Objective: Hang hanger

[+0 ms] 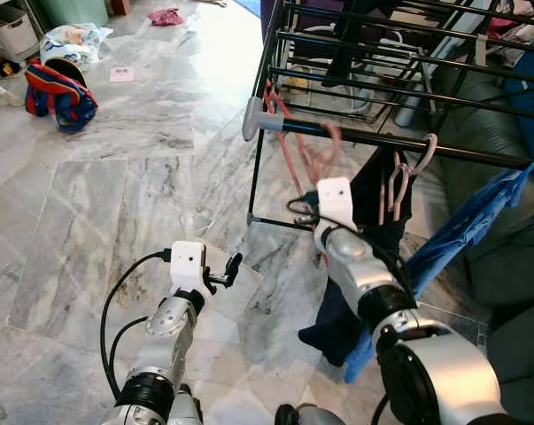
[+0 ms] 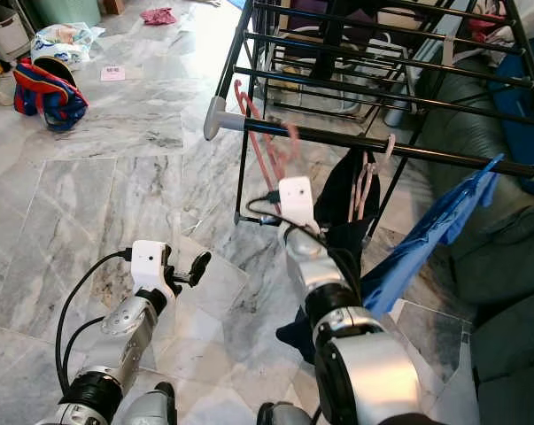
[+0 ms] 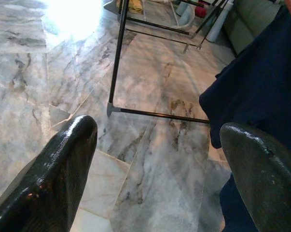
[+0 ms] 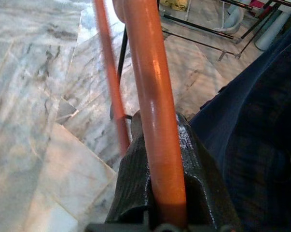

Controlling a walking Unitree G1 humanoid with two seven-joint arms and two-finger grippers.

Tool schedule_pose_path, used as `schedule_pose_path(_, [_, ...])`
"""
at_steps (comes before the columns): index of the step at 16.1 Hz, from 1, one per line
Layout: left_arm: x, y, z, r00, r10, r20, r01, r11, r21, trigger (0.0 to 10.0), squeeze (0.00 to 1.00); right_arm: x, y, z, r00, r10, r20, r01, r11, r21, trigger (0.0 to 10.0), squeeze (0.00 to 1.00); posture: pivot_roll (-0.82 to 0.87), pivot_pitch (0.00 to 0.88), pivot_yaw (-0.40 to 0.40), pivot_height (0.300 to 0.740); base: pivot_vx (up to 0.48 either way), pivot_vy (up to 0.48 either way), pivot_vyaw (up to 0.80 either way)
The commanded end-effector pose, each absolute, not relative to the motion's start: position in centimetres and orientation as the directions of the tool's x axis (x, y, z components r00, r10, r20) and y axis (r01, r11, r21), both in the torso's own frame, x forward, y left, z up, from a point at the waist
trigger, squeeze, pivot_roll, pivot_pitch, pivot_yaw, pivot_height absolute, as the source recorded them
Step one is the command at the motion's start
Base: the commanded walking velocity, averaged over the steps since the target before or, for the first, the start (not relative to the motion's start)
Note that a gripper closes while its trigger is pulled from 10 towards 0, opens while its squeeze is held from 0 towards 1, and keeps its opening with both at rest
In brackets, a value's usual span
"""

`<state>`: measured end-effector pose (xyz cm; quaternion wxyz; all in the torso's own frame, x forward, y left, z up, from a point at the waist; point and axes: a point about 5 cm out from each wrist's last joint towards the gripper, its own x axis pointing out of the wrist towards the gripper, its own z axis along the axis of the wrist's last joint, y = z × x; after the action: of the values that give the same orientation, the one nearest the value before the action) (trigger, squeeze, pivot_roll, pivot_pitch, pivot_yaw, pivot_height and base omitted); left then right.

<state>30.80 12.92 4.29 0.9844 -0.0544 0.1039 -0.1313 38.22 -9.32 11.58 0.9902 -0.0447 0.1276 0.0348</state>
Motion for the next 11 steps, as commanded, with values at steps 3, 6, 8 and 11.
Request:
schedule_pose_path(3, [30.4, 12.8, 3.9, 0.938, -0.276, -0.207, 0.253, 0.958, -0.132, 10.0, 0.0, 39.0, -9.8, 13.3, 0.973, 0.059, -0.223, -0.065, 0.998, -0.022, 4.0, 0.0, 0.14, 0.198, -0.08, 0.74, 0.0, 0.0, 0.0])
schedule_pose_path(6, [30.4, 12.7, 3.8, 0.936, -0.278, -0.215, 0.254, 0.958, -0.133, 10.0, 0.0, 39.4, -9.9, 14.1, 0.975, 0.06, -0.214, -0.064, 0.998, -0.008, 3.8, 0.0, 0.14, 0.2, -0.08, 0.74, 0.0, 0.0, 0.0])
schedule_pose_path(8, [30.4, 12.7, 3.7, 0.935, -0.278, -0.22, 0.253, 0.958, -0.133, 10.0, 0.0, 39.5, -9.8, 14.2, 0.972, 0.063, -0.227, -0.064, 0.998, 0.002, 10.0, 0.0, 0.14, 0.2, -0.08, 0.74, 0.0, 0.0, 0.0])
schedule_pose_path(11, [30.4, 12.7, 3.6, 0.933, -0.277, -0.228, 0.252, 0.958, -0.135, 10.0, 0.0, 39.3, -9.6, 13.8, 0.96, 0.064, -0.273, -0.062, 0.998, 0.016, 10.0, 0.0, 0.14, 0.2, -0.083, 0.74, 0.0, 0.0, 0.0])
